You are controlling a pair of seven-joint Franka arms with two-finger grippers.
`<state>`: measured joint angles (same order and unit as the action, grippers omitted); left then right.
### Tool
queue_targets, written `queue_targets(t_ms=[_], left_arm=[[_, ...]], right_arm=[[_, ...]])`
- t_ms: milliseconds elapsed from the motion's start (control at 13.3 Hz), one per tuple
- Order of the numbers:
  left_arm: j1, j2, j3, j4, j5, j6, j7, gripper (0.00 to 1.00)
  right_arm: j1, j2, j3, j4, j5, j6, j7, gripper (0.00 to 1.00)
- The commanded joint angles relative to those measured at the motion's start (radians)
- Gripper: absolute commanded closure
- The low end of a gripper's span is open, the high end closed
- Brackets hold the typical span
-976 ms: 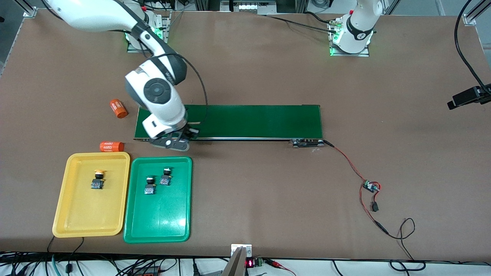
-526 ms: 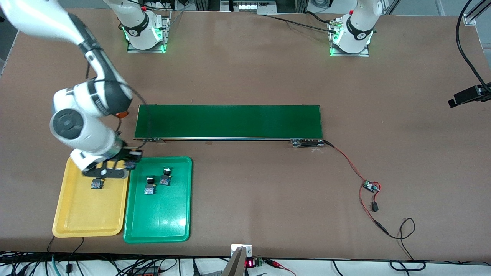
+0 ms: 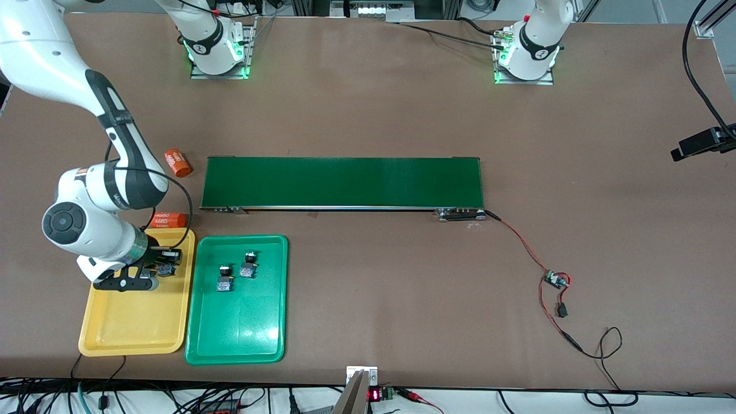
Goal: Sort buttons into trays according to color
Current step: 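Lower the button into the yellow tray and open the right gripper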
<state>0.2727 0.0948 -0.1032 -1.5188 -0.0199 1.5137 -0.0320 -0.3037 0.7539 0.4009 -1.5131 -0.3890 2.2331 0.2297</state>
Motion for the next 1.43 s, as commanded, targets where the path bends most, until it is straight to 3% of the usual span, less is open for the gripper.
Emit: queue_targets(t_ms=[0, 225, 376, 526, 601, 676, 826, 1127, 1352], left_arm=[[0.003, -0.015, -0.012, 0.003, 0.014, -0.012, 0.009, 0.00], [0.003, -0.014, -0.012, 0.003, 0.014, -0.012, 0.009, 0.00], [0.002, -0.015, -0.012, 0.003, 0.014, -0.012, 0.009, 0.00], [0.000, -0.015, -0.013, 0.003, 0.014, -0.012, 0.009, 0.00], [0.000, -0.015, -0.013, 0.003, 0.014, -0.012, 0.009, 0.00], [0.000, -0.015, -0.012, 0.002, 0.014, -0.012, 0.009, 0.00], [0.002, -0.014, -0.010, -0.001, 0.014, -0.012, 0.009, 0.00], [0.002, -0.014, -0.012, 0.000, 0.014, -0.009, 0.009, 0.00], [-0.004, -0.015, -0.026, 0.002, 0.015, -0.007, 0.009, 0.00]], right_arm=[[-0.003, 0.038, -0.020, 0.030, 0.001, 0.028, -0.041, 0.93], [-0.003, 0.041, -0.024, 0.030, 0.001, 0.029, -0.047, 0.90], [-0.005, 0.048, -0.024, 0.030, 0.001, 0.029, -0.046, 0.79], [-0.003, 0.053, -0.025, 0.033, 0.002, 0.031, -0.044, 0.33], [-0.003, 0.051, -0.024, 0.033, 0.002, 0.036, -0.040, 0.19], [-0.005, 0.053, -0.024, 0.033, 0.004, 0.036, -0.038, 0.17], [-0.003, 0.051, -0.024, 0.033, 0.005, 0.036, -0.036, 0.00], [-0.005, 0.021, -0.016, 0.033, 0.016, 0.023, -0.038, 0.00], [0.001, -0.077, -0.002, 0.043, 0.051, -0.110, -0.039, 0.00]])
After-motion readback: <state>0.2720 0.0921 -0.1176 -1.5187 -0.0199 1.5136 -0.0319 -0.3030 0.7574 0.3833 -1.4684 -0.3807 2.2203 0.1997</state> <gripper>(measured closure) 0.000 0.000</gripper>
